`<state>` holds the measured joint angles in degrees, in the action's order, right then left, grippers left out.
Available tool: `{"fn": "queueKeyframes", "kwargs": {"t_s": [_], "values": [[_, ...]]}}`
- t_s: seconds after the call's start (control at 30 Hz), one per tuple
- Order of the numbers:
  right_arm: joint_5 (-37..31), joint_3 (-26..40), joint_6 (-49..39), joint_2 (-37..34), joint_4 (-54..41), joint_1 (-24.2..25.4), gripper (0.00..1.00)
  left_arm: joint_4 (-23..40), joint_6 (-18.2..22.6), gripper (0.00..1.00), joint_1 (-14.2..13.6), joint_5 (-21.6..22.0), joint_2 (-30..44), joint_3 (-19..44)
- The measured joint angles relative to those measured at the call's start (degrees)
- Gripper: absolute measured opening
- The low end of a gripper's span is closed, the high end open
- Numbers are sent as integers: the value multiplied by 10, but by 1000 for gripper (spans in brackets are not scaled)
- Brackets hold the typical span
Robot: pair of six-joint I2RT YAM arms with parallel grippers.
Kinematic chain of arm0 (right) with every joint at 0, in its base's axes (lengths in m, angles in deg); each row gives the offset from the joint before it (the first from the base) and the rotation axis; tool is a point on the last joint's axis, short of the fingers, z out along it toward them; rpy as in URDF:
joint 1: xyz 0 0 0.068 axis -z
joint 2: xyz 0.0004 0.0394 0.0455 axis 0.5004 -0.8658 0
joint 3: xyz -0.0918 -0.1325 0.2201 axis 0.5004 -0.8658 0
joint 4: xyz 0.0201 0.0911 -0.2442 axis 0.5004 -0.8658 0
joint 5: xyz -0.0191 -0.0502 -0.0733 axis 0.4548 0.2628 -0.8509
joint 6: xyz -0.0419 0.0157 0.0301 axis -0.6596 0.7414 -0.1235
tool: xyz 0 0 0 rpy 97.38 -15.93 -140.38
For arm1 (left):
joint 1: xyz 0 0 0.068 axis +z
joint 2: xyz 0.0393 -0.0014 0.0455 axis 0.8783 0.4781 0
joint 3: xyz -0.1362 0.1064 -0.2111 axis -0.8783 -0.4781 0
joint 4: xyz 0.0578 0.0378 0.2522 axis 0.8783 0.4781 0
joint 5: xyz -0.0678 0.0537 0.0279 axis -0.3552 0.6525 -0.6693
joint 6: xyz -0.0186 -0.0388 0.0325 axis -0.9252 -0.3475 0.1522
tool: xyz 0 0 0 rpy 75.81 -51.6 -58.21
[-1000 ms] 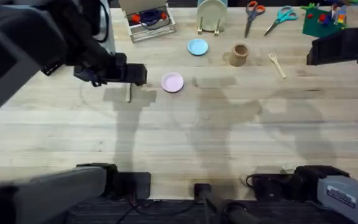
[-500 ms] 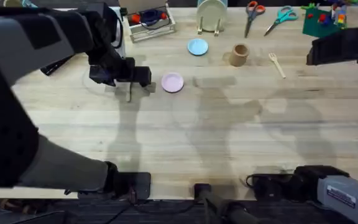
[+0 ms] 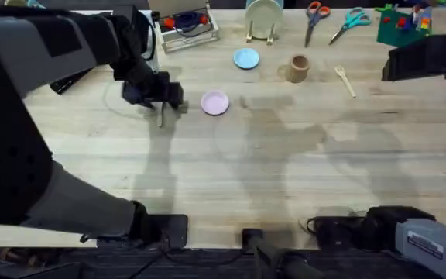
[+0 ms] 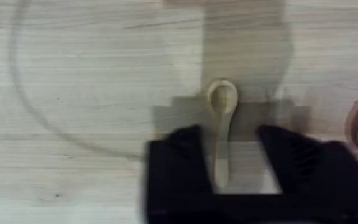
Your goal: Pick up a utensil and set it on the pink plate, then put the other utensil in the container.
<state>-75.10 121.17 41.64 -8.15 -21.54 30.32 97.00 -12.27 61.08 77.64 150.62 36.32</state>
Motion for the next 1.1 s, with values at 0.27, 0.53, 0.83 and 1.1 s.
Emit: {"fn": "queueKeyframes", "kwargs": {"t_s": [0.27, 0.53, 0.83, 1.1], "values": [[0, 0, 0, 0, 0, 0, 995, 1, -9, 52, -4, -3, 0, 2], [0, 0, 0, 0, 0, 0, 994, 22, -10, 44, -4, -2, 0, 8], [0, 0, 0, 0, 0, 0, 994, 122, -10, 41, -4, 0, -6, 96], [0, 0, 0, 0, 0, 0, 995, 260, -1, 41, -5, -5, -17, 254]]}}
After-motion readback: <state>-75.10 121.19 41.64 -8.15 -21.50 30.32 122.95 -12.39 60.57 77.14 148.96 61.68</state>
